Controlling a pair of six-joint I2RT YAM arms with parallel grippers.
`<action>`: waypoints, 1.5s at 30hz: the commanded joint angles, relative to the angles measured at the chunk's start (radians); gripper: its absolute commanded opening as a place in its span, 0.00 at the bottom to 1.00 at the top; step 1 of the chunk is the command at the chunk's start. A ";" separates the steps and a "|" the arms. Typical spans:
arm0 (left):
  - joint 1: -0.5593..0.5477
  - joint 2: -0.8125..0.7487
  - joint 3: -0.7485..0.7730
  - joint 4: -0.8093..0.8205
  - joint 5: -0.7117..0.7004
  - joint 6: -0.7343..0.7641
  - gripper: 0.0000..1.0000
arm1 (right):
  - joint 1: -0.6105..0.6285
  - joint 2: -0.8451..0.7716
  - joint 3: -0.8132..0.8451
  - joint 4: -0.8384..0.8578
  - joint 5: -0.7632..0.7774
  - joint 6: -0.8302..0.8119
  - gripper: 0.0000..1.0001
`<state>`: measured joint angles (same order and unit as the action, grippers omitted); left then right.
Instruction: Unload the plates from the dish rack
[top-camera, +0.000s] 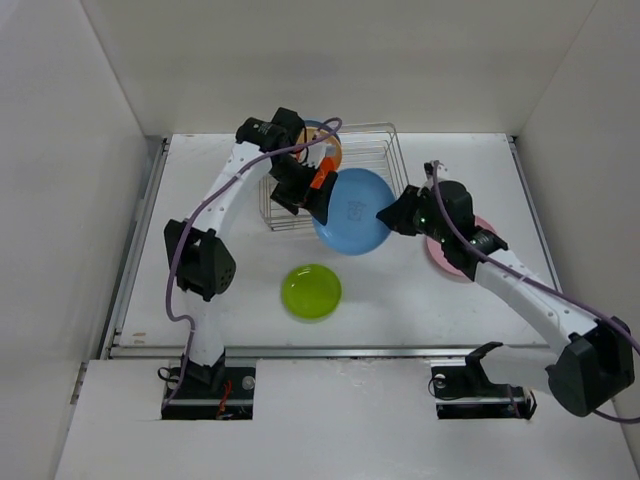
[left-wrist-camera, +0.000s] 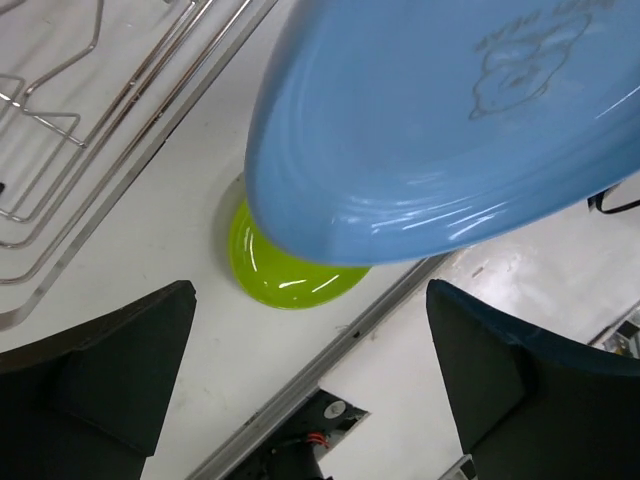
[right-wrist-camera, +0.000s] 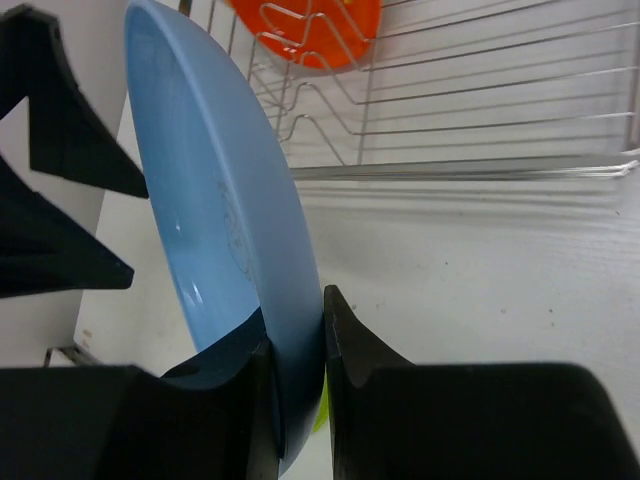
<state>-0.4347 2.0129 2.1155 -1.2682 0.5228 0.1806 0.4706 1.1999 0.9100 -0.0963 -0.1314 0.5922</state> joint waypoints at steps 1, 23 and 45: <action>-0.007 -0.106 0.018 0.018 -0.059 -0.024 1.00 | -0.013 -0.075 0.036 -0.038 0.158 0.110 0.00; 0.156 -0.011 -0.129 0.288 -0.639 -0.130 1.00 | -0.540 -0.318 -0.155 -0.359 0.547 0.504 0.00; 0.165 0.047 -0.117 0.288 -0.639 -0.112 1.00 | -0.624 0.027 -0.310 -0.168 0.349 0.500 0.49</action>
<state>-0.2733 2.1052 1.9808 -0.9752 -0.1089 0.0570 -0.1482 1.2079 0.5793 -0.2710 0.2554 1.1297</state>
